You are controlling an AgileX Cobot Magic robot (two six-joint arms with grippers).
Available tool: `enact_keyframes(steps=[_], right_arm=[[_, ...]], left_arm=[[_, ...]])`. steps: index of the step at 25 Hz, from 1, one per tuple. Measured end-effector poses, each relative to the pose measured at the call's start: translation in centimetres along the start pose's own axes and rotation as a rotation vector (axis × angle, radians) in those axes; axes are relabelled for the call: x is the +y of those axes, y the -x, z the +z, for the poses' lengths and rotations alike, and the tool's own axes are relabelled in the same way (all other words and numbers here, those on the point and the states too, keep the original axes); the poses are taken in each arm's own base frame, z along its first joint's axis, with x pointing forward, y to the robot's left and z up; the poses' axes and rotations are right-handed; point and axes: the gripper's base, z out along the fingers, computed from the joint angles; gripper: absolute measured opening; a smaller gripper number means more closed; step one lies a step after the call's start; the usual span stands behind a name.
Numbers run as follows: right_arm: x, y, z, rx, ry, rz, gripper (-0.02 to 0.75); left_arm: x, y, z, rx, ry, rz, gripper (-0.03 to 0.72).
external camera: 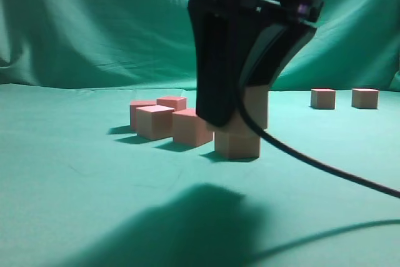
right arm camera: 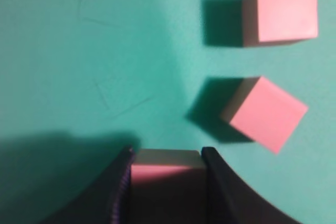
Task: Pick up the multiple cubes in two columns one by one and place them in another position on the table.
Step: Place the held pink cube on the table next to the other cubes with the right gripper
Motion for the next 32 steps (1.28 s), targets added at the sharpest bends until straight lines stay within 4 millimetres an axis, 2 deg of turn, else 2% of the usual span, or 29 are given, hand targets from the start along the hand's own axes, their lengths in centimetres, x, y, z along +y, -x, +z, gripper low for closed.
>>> enact_keyframes(steps=[14,32], right_arm=[[-0.5,-0.1,3.0,0.059,-0.041,-0.066,0.28],[-0.5,0.3,3.1,0.013,-0.047,-0.051,0.28]], left_arm=[[0.0,0.0,0.0,0.0,0.0,0.0,0.0],[0.0,0.0,0.0,0.0,0.0,0.0,0.0]])
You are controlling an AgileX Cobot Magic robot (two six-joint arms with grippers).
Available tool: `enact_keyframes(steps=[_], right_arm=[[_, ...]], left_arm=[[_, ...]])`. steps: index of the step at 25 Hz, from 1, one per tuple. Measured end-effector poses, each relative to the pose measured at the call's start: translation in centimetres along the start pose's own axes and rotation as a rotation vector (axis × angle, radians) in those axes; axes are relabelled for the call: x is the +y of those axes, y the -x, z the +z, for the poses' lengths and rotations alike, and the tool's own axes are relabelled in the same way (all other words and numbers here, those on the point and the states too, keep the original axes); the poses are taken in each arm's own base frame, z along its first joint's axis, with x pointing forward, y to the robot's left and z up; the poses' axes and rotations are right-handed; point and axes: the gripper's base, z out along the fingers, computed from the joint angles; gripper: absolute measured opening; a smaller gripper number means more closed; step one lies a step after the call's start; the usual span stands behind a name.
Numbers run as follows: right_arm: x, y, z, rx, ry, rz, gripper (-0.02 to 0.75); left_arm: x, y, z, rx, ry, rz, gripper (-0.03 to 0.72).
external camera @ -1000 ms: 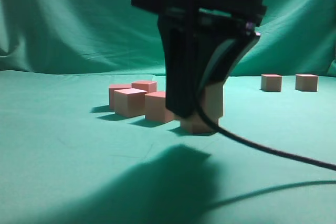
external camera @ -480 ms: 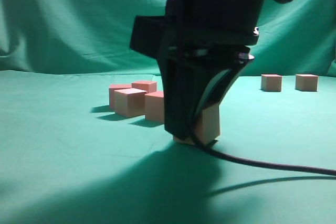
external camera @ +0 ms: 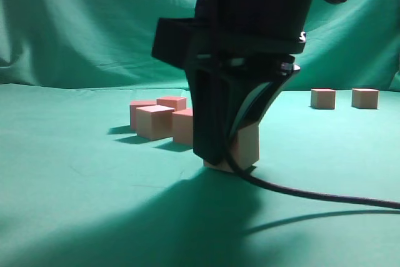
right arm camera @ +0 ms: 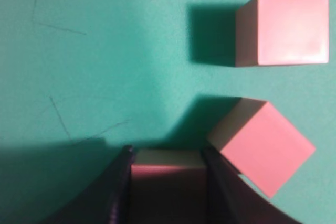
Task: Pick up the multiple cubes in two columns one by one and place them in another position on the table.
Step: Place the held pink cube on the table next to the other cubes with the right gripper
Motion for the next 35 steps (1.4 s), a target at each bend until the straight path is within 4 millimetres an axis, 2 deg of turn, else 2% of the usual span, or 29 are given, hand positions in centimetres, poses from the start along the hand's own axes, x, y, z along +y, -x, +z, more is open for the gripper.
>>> enact_keyframes(steps=[17,22,24,27,28,33,34,35], right_arm=[[-0.1,-0.3,0.0,0.029,-0.008,-0.016,0.28],[-0.1,-0.5,0.0,0.056,-0.009,0.001,0.567],[-0.1,-0.4,-0.2,0.07,-0.011,0.012,0.644],[-0.3,0.4,-1.2,0.113,-0.013,0.023,0.645],[-0.4,0.7,-1.7,0.133,-0.014,0.026,0.687],[-1.3,2.3,-4.4,0.221,-0.068,0.012,0.671],[-1.6,2.6,-4.9,0.233,-0.094,0.01,0.624],[-2.0,2.9,-5.5,0.243,-0.122,0.005,0.624]], left_arm=[[0.0,0.0,0.0,0.0,0.0,0.0,0.0],[0.0,0.0,0.0,0.0,0.0,0.0,0.0],[0.0,0.0,0.0,0.0,0.0,0.0,0.0],[0.0,0.0,0.0,0.0,0.0,0.0,0.0],[0.0,0.0,0.0,0.0,0.0,0.0,0.0],[0.0,0.0,0.0,0.0,0.0,0.0,0.0],[0.0,0.0,0.0,0.0,0.0,0.0,0.0],[0.0,0.0,0.0,0.0,0.0,0.0,0.0]])
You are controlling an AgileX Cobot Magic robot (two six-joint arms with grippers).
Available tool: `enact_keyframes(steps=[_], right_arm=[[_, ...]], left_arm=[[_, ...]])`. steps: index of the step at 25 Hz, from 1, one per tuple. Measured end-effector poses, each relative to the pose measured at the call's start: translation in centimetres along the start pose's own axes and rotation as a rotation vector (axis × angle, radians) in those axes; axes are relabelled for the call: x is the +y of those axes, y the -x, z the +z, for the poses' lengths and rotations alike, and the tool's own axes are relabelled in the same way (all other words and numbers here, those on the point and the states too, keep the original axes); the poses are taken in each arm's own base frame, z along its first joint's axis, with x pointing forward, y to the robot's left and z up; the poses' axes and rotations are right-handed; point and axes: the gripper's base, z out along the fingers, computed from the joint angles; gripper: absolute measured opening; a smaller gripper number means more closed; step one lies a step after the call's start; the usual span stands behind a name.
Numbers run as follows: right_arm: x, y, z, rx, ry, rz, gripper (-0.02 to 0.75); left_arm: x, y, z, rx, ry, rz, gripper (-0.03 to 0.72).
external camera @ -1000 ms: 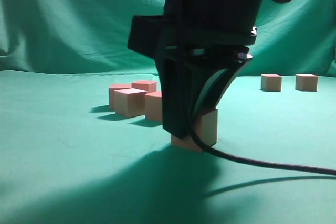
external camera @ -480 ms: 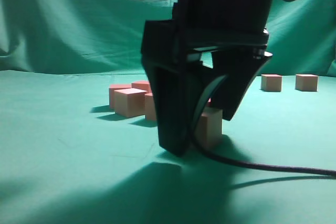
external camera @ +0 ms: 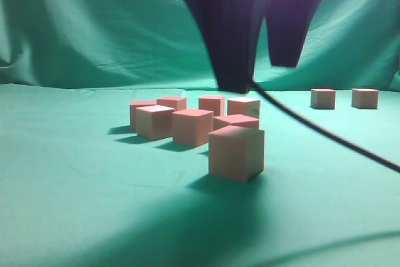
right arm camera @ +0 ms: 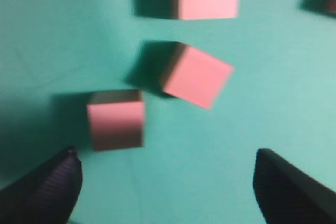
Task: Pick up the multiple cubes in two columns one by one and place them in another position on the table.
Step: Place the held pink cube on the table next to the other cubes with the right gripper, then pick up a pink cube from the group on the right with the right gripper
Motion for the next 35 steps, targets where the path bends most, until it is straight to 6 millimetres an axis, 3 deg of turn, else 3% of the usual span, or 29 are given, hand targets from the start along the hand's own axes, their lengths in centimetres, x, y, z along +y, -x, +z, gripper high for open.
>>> enact_keyframes(steps=[4,8,12,14,18,22,27,35], right_arm=[[-2.6,0.5,-2.0,0.007,-0.11,0.067,0.624],[-6.6,0.9,-3.7,-0.044,-0.171,0.185,0.624],[-12.0,0.0,-4.3,-0.113,-0.209,0.38,0.624],[-15.0,-1.0,-4.0,-0.152,-0.228,0.501,0.568],[-20.0,-2.7,-2.4,-0.251,-0.21,0.718,0.521],[-23.0,-3.5,0.3,-0.309,-0.169,0.839,0.485],[-24.9,-3.1,4.3,-0.297,-0.145,0.885,0.485],[-27.5,0.2,8.4,-0.296,-0.117,0.89,0.485]], left_arm=[[0.0,0.0,0.0,0.0,0.0,0.0,0.0],[0.0,0.0,0.0,0.0,0.0,0.0,0.0],[0.0,0.0,0.0,0.0,0.0,0.0,0.0],[0.0,0.0,0.0,0.0,0.0,0.0,0.0],[0.0,0.0,0.0,0.0,0.0,0.0,0.0],[0.0,0.0,0.0,0.0,0.0,0.0,0.0],[0.0,0.0,0.0,0.0,0.0,0.0,0.0],[0.0,0.0,0.0,0.0,0.0,0.0,0.0]])
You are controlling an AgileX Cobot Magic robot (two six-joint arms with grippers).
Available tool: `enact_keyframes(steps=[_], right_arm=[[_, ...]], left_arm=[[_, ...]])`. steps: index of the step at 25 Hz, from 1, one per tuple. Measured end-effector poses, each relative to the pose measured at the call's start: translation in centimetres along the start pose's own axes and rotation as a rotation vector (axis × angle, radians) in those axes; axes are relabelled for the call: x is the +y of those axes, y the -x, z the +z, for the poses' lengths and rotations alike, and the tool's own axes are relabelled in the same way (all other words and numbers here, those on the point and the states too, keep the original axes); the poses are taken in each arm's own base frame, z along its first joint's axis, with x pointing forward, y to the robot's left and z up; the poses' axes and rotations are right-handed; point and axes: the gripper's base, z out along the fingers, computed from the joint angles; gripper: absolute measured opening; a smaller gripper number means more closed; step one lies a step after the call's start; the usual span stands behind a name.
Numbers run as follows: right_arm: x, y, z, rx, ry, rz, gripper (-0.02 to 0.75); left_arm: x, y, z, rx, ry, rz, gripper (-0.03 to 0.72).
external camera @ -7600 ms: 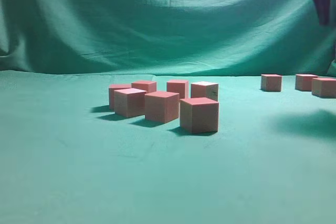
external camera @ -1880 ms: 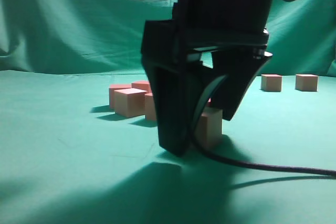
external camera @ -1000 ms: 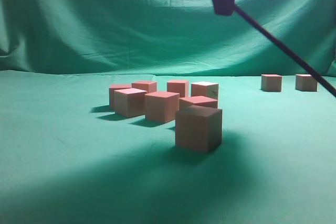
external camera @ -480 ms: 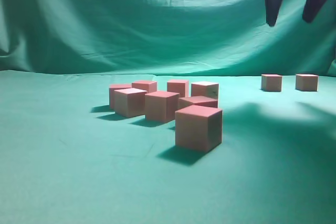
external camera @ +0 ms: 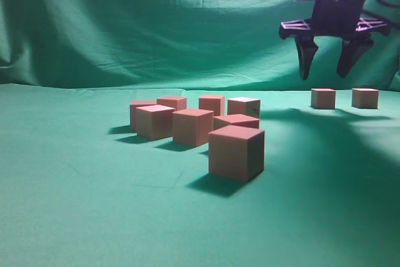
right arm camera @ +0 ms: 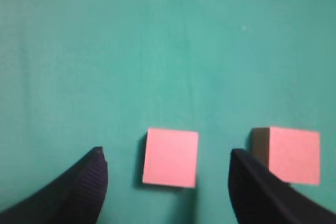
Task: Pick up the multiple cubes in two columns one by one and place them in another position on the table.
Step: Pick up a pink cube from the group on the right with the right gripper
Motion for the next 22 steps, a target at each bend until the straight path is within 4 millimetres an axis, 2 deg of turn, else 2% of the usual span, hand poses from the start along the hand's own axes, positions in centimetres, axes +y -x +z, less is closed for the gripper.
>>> enact_keyframes(steps=[6,9,10,15,20,22], right_arm=[[0.2,-0.1,3.0,0.063,-0.01,-0.004,0.485],[0.3,-0.3,3.7,0.078,-0.012,-0.006,0.485],[0.3,-0.4,3.8,0.08,-0.012,-0.006,0.485],[0.2,-0.3,3.8,0.074,-0.018,-0.011,0.26],[0.0,-0.2,3.6,0.07,-0.035,-0.027,0.265],[-0.1,0.2,2.7,0.073,-0.041,-0.026,0.265]], left_arm=[[0.0,0.0,0.0,0.0,0.0,0.0,0.0],[0.0,0.0,0.0,0.0,0.0,0.0,0.0],[0.0,0.0,0.0,0.0,0.0,0.0,0.0],[0.0,0.0,0.0,0.0,0.0,0.0,0.0],[0.0,0.0,0.0,0.0,0.0,0.0,0.0],[0.0,0.0,0.0,0.0,0.0,0.0,0.0]])
